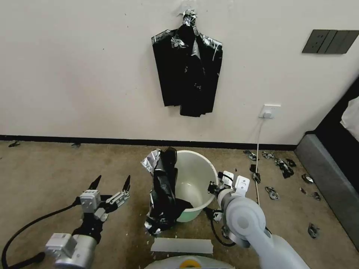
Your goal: Place a trash bag onto the trash bin.
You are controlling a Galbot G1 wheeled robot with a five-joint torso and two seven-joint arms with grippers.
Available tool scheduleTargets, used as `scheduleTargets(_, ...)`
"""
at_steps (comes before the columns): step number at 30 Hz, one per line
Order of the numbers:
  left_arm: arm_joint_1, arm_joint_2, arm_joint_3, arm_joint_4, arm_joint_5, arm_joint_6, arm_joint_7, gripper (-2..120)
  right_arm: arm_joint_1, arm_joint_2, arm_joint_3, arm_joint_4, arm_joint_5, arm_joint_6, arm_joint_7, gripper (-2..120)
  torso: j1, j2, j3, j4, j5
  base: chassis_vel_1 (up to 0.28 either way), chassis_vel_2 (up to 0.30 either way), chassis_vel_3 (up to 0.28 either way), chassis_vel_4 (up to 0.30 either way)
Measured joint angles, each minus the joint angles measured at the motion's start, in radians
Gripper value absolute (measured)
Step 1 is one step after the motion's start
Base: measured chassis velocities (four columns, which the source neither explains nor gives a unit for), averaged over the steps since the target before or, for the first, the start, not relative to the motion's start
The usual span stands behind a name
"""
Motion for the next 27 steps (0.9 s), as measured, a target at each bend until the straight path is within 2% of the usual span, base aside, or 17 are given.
scheduleTargets(14,0.014,-0.002,0.012,-0.004,0.019,-0.001,0.002,100,0.006,0.008,-0.007,-0.028,-0.002,-0.019,-0.012,6,0.0,0.0,0.0,-0.0001,-0.0002,0.0,0.0,0.0,0.0)
scheduleTargets(16,0.013,0.003,0.011,-0.009,0.019,-0.001,0.002,100,0.001,0.002,-0.01,-0.021,-0.009,-0.023,-0.018,15,0.0,0.0,0.0,0.0,0.0003,0.0,0.0,0.0,0.0)
scheduleTargets(17,0.013,0.003,0.011,-0.009,0.019,-0.001,0.002,100,0.001,0.002,-0.01,-0.021,-0.009,-0.023,-0.018,15,0.0,0.0,0.0,0.0,0.0003,0.0,0.0,0.0,0.0)
scheduleTargets(20,0.012,0.007,0.008,-0.011,0.019,-0.001,0.001,100,-0.002,-0.007,-0.021,-0.008,-0.024,-0.027,-0.033,28,0.0,0.0,0.0,0.0001,0.0004,0.0,0.0,0.0,0.0)
scheduleTargets(21,0.012,0.007,0.008,-0.011,0.019,-0.001,0.001,100,-0.002,-0.007,-0.021,-0.008,-0.024,-0.027,-0.033,28,0.0,0.0,0.0,0.0001,0.0004,0.0,0.0,0.0,0.0)
scheduleTargets(23,0.013,0.008,0.006,-0.012,0.018,-0.001,0.001,100,-0.004,-0.012,-0.027,0.008,-0.043,-0.03,-0.05,40,0.0,0.0,0.0,0.0001,0.0003,0.0,0.0,0.0,0.0)
scheduleTargets(24,0.013,0.008,0.006,-0.012,0.018,-0.001,0.001,100,-0.004,-0.012,-0.027,0.008,-0.043,-0.03,-0.05,40,0.0,0.0,0.0,0.0001,0.0003,0.0,0.0,0.0,0.0)
scheduleTargets(27,0.014,0.009,0.002,-0.015,0.018,0.0,0.001,100,-0.004,-0.018,-0.032,0.034,-0.062,-0.03,-0.066,55,0.0,0.0,0.0,0.0001,0.0,0.0,0.0,0.0,0.0)
